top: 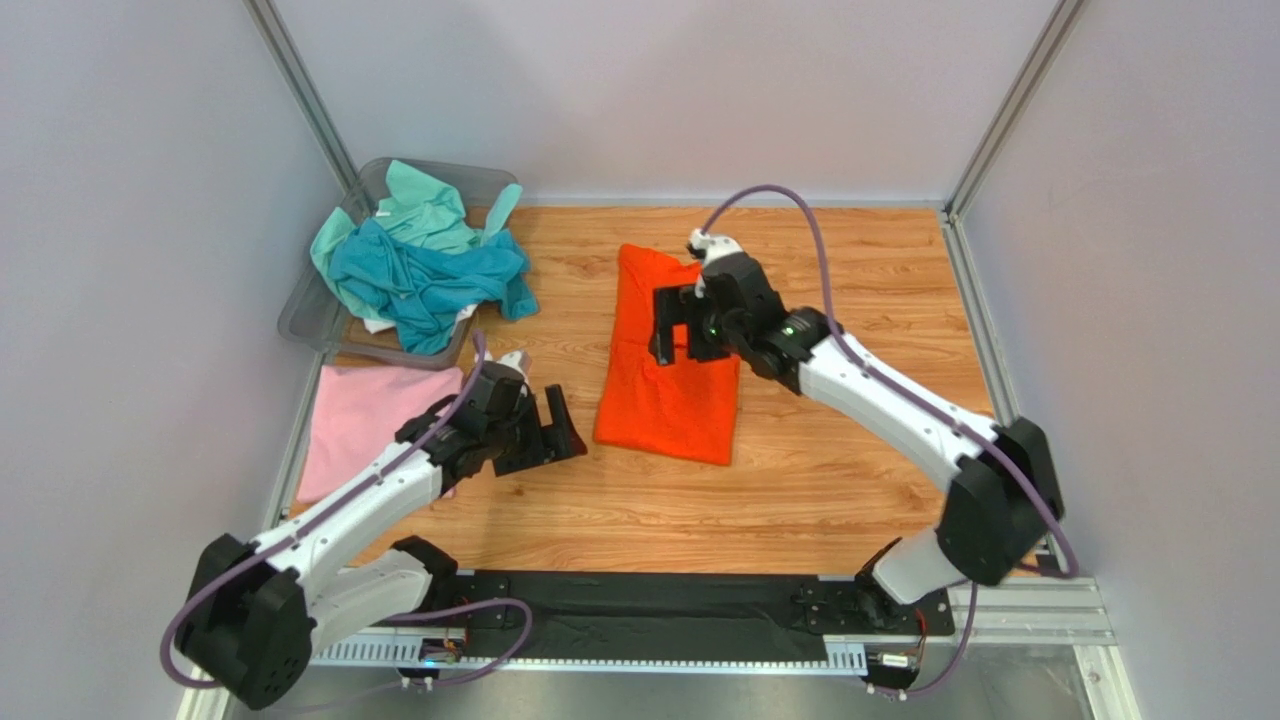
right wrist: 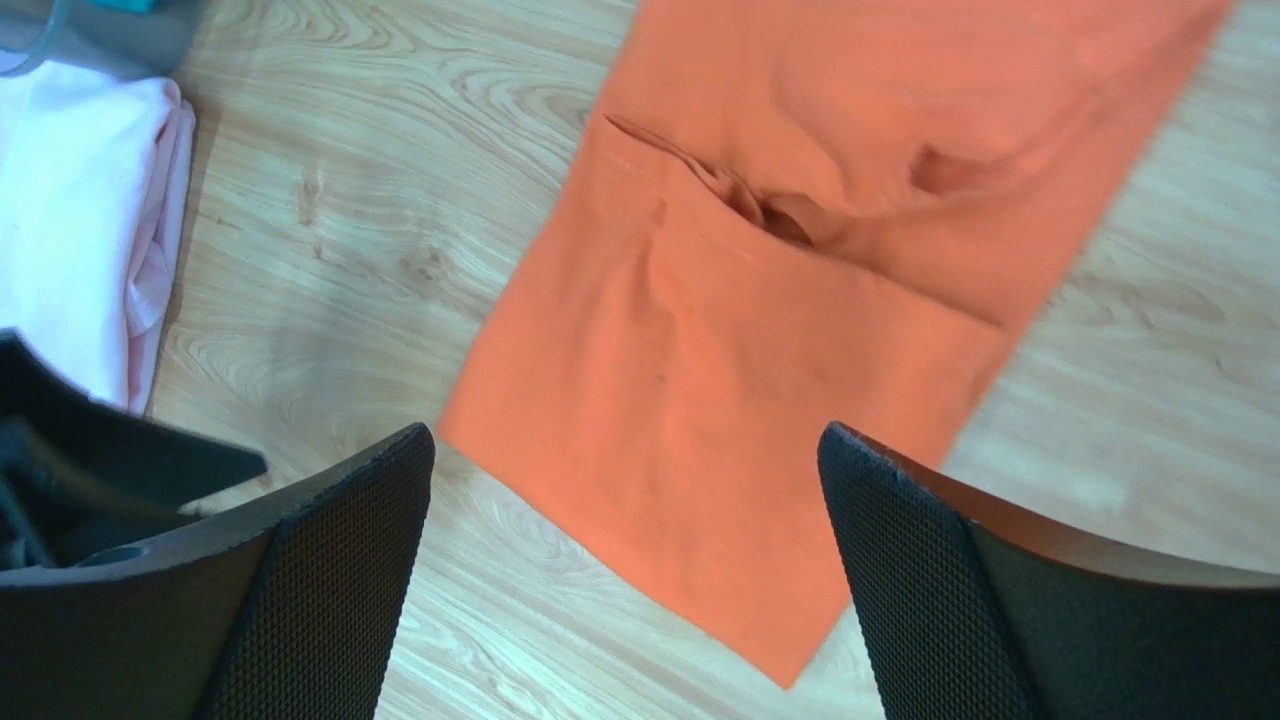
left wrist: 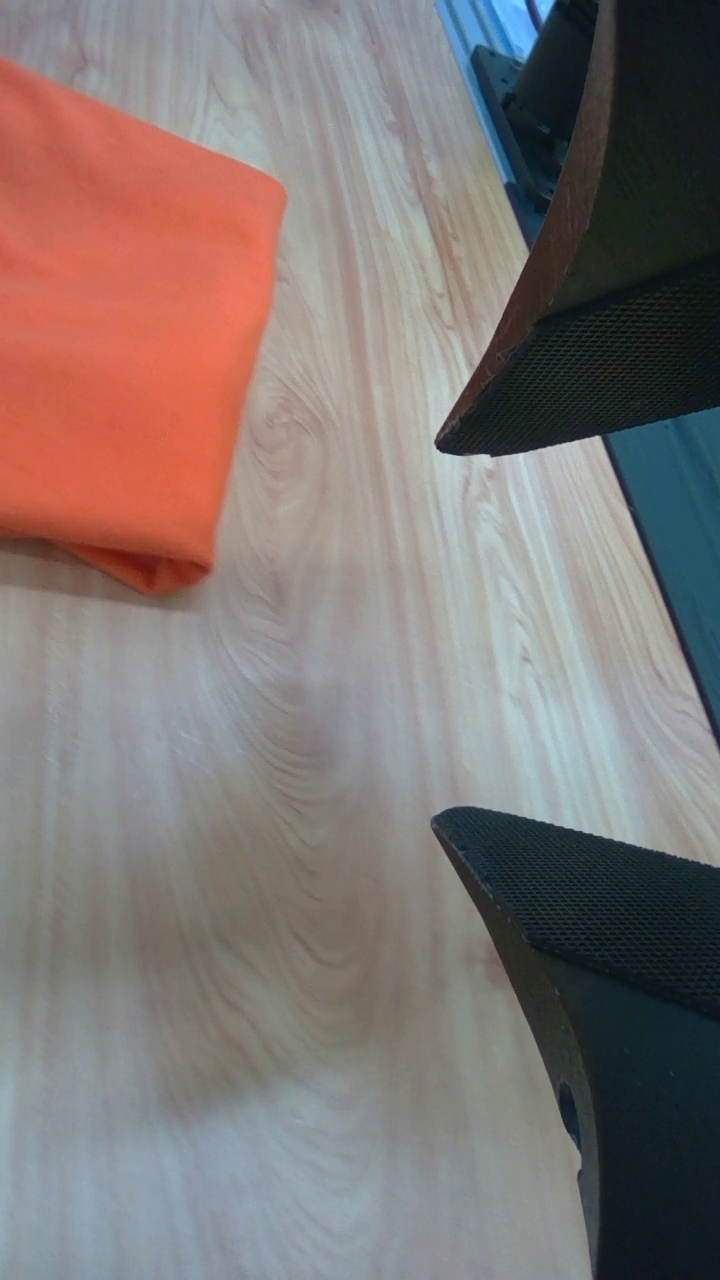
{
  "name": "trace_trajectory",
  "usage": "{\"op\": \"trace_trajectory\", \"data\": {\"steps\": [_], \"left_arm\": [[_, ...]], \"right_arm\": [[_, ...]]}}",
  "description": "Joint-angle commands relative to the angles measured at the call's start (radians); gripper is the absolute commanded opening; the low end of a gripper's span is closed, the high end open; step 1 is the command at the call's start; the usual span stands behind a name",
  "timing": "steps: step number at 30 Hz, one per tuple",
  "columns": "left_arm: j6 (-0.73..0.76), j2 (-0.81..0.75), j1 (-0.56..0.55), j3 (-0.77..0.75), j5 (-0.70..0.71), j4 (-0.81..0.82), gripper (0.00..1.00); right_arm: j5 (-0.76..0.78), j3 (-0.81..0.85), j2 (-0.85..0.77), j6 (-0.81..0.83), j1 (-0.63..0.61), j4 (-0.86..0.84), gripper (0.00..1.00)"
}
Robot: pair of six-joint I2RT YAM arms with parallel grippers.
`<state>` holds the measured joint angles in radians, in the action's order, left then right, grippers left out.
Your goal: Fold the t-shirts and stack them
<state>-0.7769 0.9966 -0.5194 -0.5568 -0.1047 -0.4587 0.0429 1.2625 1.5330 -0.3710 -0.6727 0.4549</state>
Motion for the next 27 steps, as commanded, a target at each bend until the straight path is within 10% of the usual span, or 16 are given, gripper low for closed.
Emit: {"op": "trace_trajectory", "data": {"steps": [1,14,27], "left_arm": [[0.028,0.121,0.004,-0.067,-0.047,0.150,0.89],[0.079,0.514,0.004,-0.242,-0.151,0.218,0.46],[0.076,0.605,0.004,-0.215,-0.159,0.255,0.30]], "right_arm": [[0.094,-0.174,-0.142,-0.084,0.004,-0.018,1.00],[0.138,-0.465,-0.390,-0.132,0.018,0.050,1.00],[0.084,-0.492,-0.336,-0.138,0.024,0.051,1.00]]}}
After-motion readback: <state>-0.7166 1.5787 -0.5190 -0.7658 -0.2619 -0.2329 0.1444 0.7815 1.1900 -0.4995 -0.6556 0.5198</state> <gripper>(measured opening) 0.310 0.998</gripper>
